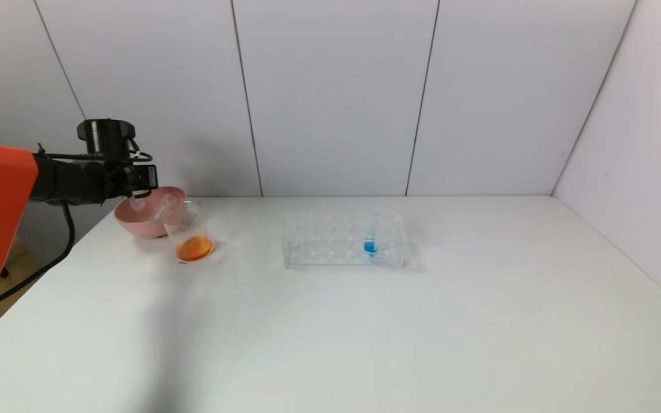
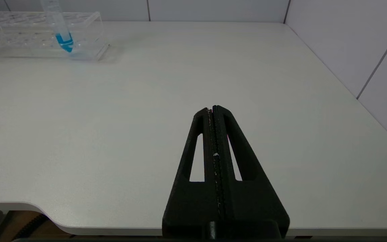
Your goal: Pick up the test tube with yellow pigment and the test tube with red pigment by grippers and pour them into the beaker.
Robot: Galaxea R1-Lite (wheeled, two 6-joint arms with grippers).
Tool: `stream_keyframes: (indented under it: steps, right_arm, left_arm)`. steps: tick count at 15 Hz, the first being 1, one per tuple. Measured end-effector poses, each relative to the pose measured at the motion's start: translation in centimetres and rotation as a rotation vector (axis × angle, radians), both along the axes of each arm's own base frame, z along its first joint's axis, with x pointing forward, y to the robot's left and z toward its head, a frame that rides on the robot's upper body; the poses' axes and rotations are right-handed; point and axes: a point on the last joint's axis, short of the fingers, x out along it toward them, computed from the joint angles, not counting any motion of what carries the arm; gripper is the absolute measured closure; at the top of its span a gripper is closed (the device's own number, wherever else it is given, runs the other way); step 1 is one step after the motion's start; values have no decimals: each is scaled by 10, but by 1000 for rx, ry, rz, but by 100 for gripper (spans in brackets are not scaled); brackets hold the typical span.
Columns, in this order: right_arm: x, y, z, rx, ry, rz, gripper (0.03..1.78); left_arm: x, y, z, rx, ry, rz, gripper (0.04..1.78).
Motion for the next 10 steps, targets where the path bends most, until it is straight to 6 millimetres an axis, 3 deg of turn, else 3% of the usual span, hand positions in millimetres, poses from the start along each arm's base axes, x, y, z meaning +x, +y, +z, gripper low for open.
stream_keyframes:
  steps: [3, 7, 10]
  right_arm:
    - [0, 0, 0, 0, 0, 0, 170]
    - [0, 0, 0, 0, 0, 0, 170]
    - [0, 0, 0, 0, 0, 0, 170]
  left_arm:
    - [0, 2, 1, 0, -4, 3, 112]
    - [1, 1, 0, -1, -4, 1, 49]
    - [0, 1, 2, 1, -27, -3, 16]
